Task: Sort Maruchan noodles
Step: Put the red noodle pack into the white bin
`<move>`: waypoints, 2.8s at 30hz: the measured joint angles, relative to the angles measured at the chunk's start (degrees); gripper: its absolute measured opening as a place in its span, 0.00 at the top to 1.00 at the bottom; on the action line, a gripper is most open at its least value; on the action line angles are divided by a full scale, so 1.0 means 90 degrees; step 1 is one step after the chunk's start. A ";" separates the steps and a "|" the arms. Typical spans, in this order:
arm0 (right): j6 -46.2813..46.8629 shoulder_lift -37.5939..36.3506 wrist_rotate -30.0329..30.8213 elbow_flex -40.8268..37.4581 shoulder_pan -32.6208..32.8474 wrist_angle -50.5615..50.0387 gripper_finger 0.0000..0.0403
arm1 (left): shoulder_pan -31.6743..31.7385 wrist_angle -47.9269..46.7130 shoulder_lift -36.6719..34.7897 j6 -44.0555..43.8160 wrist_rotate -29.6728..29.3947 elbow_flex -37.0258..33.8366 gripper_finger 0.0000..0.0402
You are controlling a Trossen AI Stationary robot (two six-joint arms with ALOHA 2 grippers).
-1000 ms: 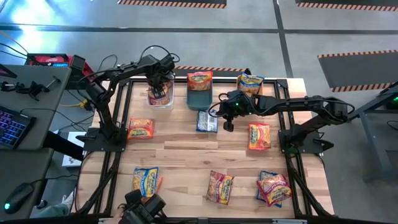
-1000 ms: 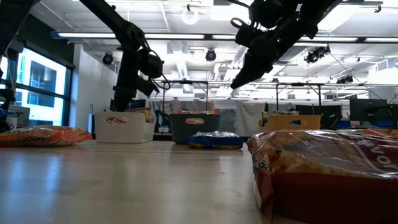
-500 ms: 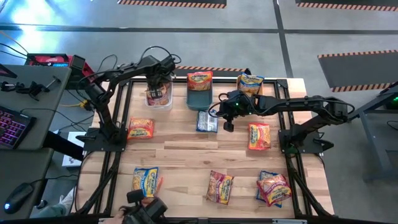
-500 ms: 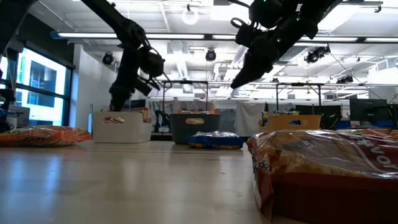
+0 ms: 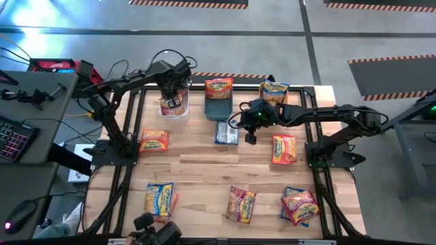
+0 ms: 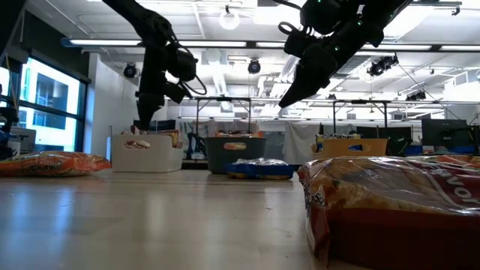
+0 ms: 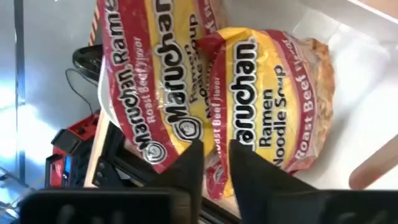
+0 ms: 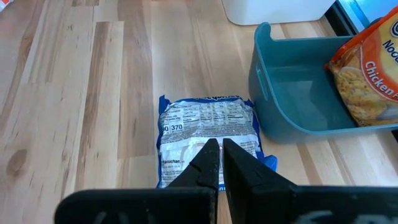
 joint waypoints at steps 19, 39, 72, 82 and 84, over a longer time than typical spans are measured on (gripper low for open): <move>0.0002 0.0000 -0.0019 0.0000 0.0002 -0.0002 1.00 | 0.0159 -0.0233 0.0712 0.0278 -0.0094 0.0000 0.53; -0.0001 0.0000 -0.0019 0.0000 0.0002 -0.0093 1.00 | -0.0237 -0.0232 0.0703 0.0973 -0.0555 0.0000 1.00; -0.0119 0.0000 -0.0022 0.0000 0.0002 -0.0119 1.00 | 0.0159 -0.0768 0.0685 0.0119 -0.0288 -0.0188 0.61; -0.0141 0.0000 -0.0022 0.0000 0.0002 -0.0119 1.00 | 0.0020 -0.0514 0.0687 0.0448 -0.0857 -0.0338 0.89; -0.0141 0.0000 -0.0022 0.0000 0.0002 -0.0119 1.00 | -0.0010 -0.0418 0.0687 0.0449 -0.0860 -0.0266 0.97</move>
